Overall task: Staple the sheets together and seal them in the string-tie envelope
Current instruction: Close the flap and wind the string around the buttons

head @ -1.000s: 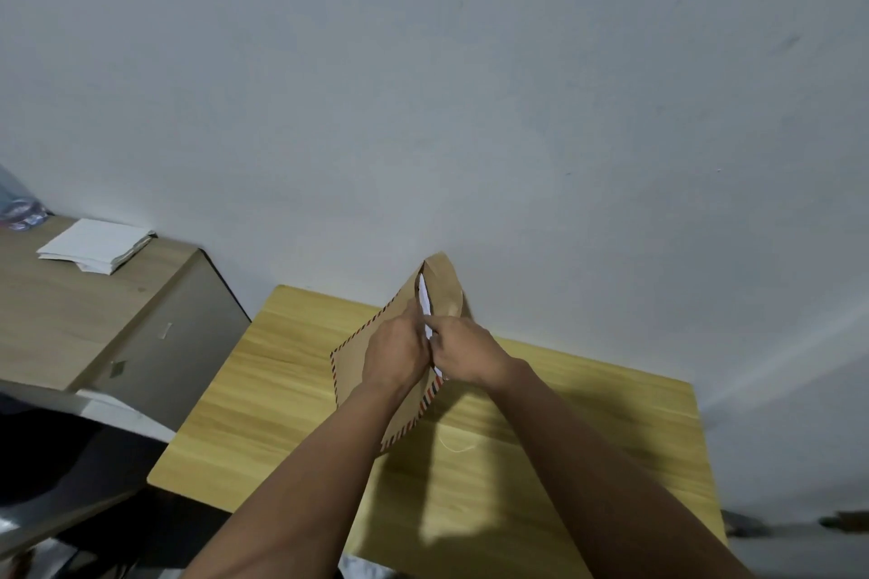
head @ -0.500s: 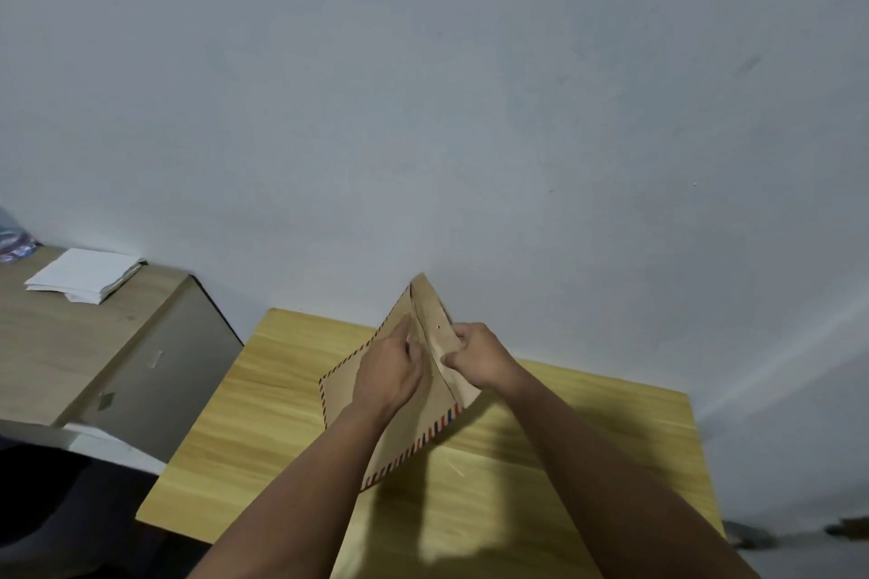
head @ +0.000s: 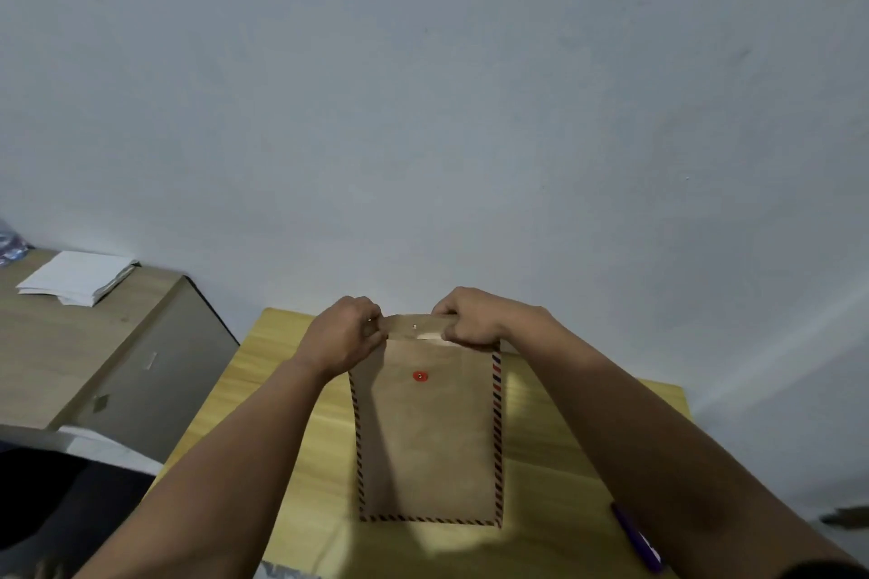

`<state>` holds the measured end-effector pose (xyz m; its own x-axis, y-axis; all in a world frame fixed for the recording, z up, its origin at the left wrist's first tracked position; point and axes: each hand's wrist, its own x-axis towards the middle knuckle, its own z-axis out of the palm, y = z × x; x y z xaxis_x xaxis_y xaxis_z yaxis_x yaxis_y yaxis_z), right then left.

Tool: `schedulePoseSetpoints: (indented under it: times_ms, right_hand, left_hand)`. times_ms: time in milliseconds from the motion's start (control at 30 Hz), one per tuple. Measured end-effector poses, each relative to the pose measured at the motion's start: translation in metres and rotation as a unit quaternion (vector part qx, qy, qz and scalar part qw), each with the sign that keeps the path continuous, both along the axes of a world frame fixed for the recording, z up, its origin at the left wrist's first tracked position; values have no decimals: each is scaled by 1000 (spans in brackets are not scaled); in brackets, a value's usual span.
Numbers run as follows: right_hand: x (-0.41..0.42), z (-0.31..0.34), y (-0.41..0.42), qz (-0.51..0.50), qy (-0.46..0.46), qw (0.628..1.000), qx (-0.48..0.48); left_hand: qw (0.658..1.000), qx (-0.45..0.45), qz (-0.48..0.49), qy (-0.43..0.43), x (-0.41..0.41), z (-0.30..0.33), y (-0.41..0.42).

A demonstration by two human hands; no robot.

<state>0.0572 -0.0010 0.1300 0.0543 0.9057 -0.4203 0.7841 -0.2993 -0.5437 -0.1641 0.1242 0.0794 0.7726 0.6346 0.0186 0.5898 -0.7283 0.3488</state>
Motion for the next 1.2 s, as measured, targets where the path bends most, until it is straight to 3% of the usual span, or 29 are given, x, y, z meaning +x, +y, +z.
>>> schedulePoseSetpoints:
  times_ms: [100,200,400,500,667,800,1000,1100,1200]
  right_hand:
    - [1,-11,-6,-9,19,1000,2]
    - [1,-28,-14,13,-23,1000,4]
    - [5,-79,-28,-62,-32,989,130]
    - [3,-112,-25,-86,-86,979,163]
    - [7,-195,-14,-112,-75,971,198]
    - [7,-255,-8,-124,-80,975,165]
    - [8,-288,-11,-21,-165,968,189]
    - [5,-291,-18,33,-182,970,160]
    - [-5,-285,-17,18,-134,989,61]
  left_hand:
    - [1000,12,10,3,-4,-6,-1]
    - [1000,4,22,10,-5,-15,-6]
    - [998,25,31,38,-6,-43,-6]
    - [996,72,8,44,1,-71,4]
    - [991,113,-42,57,17,-154,27]
    - [993,99,-57,42,18,-228,38]
    - [985,129,-118,0,3,-280,42]
    - [980,127,-148,27,-14,-286,35]
    - [982,86,-140,98,-25,-285,15]
